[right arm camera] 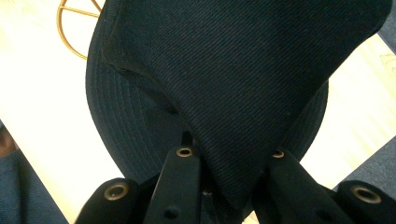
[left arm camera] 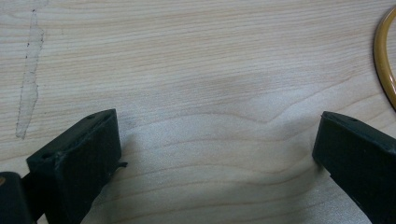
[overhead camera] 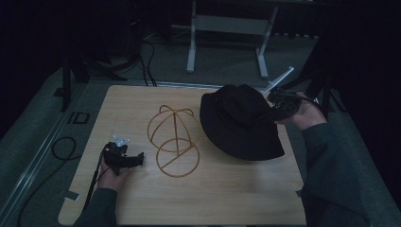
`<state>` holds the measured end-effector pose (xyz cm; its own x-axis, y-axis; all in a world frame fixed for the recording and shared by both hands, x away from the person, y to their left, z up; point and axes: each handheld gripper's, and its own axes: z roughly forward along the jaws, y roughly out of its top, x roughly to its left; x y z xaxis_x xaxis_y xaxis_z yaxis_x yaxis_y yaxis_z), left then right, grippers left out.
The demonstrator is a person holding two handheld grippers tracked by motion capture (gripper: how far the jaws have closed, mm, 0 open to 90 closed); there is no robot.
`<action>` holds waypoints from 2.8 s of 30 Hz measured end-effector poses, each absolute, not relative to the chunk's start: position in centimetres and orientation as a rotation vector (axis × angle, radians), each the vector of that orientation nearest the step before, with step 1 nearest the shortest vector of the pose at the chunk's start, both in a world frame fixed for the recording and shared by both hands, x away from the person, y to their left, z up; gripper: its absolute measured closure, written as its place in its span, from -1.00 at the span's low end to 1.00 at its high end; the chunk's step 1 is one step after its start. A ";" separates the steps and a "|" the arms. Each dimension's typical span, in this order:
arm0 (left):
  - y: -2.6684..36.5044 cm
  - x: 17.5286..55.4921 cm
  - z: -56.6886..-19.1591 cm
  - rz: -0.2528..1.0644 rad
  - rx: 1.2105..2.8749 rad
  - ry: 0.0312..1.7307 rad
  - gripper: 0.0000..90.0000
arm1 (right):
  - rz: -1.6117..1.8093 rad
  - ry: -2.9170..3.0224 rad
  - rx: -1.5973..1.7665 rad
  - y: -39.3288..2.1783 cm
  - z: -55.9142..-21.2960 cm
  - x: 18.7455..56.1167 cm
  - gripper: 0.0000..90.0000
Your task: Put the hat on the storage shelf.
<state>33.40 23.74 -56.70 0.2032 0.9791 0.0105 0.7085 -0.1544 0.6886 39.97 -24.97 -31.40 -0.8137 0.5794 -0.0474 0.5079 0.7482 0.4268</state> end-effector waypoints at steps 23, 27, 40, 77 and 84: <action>23.7 33.4 -56.7 0.636 1.928 1.565 -0.97 | 0.613 2.750 0.821 -25.2 -29.1 39.4 0.87; 23.8 33.4 -56.7 0.636 1.933 1.564 -0.97 | 0.630 2.744 0.814 -25.3 -28.7 39.3 0.87; 23.8 33.4 -56.7 0.635 1.933 1.564 -0.97 | 0.663 2.720 0.790 -25.4 -26.9 38.8 0.87; 23.8 33.4 -56.7 0.634 1.935 1.563 -0.97 | 0.715 2.706 0.688 -24.0 -24.0 38.0 0.87; 23.8 33.4 -56.7 0.635 1.935 1.563 -0.97 | 0.738 2.705 0.667 -23.8 -23.6 37.9 0.87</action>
<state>33.40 23.76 -56.69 0.2055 0.9786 0.0117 0.7098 -0.1573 0.6866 37.89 -23.77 -23.58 -0.8612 0.4928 -0.1241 0.3615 0.7657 0.5320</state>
